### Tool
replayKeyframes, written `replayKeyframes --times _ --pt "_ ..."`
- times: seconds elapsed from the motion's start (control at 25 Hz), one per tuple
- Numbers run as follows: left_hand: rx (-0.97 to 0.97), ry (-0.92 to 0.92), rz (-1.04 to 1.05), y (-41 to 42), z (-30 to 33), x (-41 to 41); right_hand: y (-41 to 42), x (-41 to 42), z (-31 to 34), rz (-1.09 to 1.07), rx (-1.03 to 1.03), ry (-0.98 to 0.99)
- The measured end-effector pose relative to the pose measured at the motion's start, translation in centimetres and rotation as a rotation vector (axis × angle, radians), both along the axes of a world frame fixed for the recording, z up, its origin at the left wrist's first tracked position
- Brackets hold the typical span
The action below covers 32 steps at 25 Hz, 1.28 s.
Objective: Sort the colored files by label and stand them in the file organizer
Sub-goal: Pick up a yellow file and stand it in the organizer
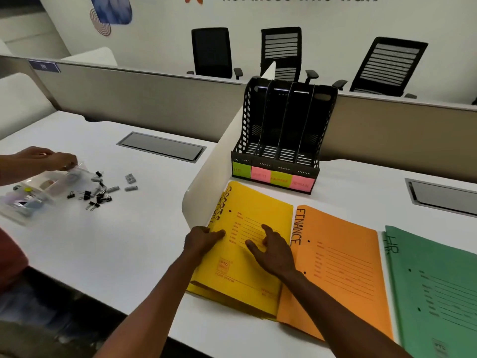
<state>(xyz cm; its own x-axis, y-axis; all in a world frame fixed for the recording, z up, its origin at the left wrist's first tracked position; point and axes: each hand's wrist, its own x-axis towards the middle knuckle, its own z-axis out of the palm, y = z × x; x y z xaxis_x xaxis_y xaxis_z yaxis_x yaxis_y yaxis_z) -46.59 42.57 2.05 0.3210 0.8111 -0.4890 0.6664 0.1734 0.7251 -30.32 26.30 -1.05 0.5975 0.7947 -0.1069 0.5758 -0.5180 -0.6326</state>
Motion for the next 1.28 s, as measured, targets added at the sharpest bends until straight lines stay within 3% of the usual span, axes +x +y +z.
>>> replayKeyframes --times 0.2,0.4,0.6,0.84,1.04,1.28 --pt "0.029 -0.123 -0.081 -0.4 5.1 1.5 2.0 1.3 2.8 -0.071 0.128 0.017" --pt "0.234 -0.208 -0.214 -1.4 11.2 2.7 3.0 2.7 5.8 -0.215 0.306 0.044" --pt "0.453 -0.436 -0.164 -2.3 16.0 3.2 3.4 5.1 8.7 -0.346 0.425 0.224" --pt "0.505 -0.734 -0.14 -3.9 15.8 5.5 3.4 10.0 14.7 -0.267 0.593 0.714" --pt "0.636 -0.739 -0.316 -7.5 14.8 9.5 4.1 13.3 18.2 -0.203 0.61 0.776" --pt "0.746 -0.736 -0.505 -8.4 13.0 11.9 5.7 14.7 17.2 -0.111 0.686 0.839"
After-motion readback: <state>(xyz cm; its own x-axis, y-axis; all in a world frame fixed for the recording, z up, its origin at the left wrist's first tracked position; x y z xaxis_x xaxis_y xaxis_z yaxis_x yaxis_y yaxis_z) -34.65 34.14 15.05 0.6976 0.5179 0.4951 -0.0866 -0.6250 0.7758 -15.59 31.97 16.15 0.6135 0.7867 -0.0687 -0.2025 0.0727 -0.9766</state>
